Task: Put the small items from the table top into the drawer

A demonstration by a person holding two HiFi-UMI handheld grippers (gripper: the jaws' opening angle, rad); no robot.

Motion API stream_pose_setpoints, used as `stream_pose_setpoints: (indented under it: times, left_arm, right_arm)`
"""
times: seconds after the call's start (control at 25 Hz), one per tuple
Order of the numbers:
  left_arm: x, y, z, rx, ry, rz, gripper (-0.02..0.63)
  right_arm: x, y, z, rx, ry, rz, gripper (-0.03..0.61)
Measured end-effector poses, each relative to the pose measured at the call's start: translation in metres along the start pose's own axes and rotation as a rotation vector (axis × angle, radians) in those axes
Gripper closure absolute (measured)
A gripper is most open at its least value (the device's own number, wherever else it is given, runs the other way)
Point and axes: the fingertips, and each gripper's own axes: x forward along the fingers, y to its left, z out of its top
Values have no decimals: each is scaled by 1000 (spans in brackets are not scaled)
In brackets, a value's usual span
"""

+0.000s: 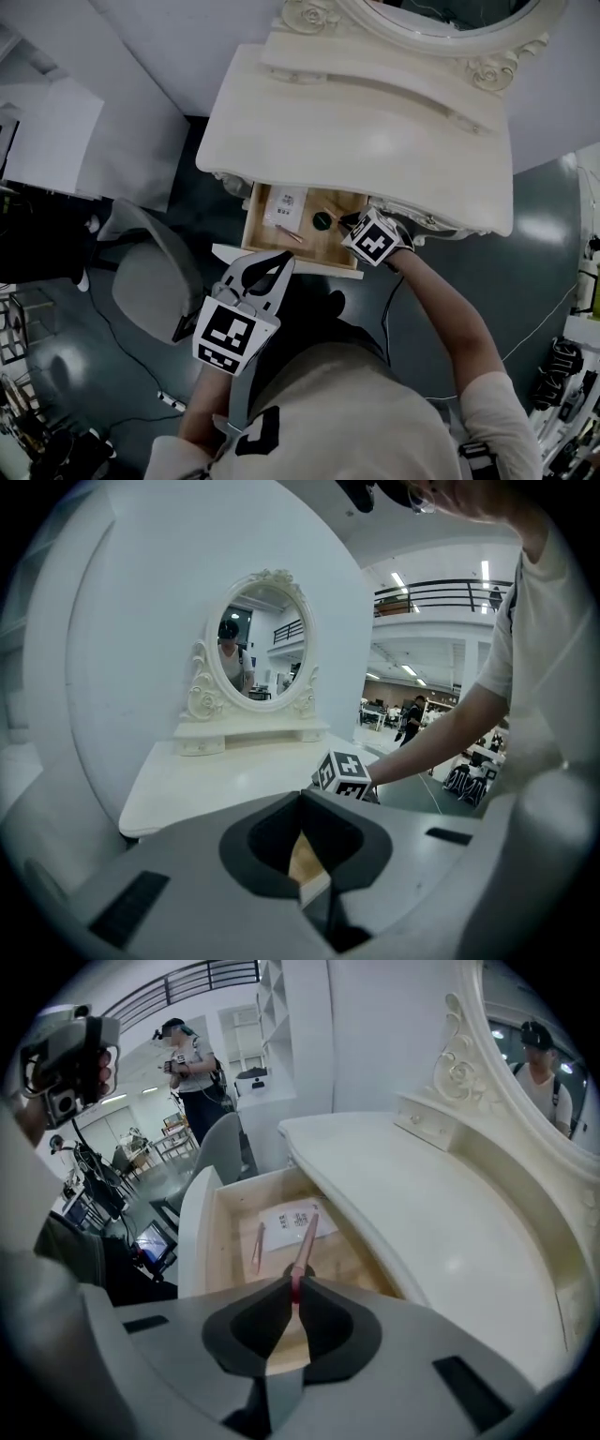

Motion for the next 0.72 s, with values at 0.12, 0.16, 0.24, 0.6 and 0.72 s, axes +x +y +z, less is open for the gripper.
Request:
stream_pose_setpoints:
  times: [0.12,0.16,0.24,0.6,0.72]
  left_arm:
    - [-1,19,-7,-26,-3,-8,555]
    - [-2,26,-9,-33,-3,-10,555]
    - [-3,39,-14,-47,-3,-12,555]
    - [-6,74,-28,-96,7,-21,555]
    - [-7,81,-31,-106,9,-22,555]
  right_arm:
    - [17,-5,1,1,45,-17,535]
    - [22,-7,3,-6,62,-25,535]
    - [32,-10,5,-14,92,-40,535]
    - [65,-28,4,-50,190,-115,534]
    - [72,-38,-1,-59,223,-150,534]
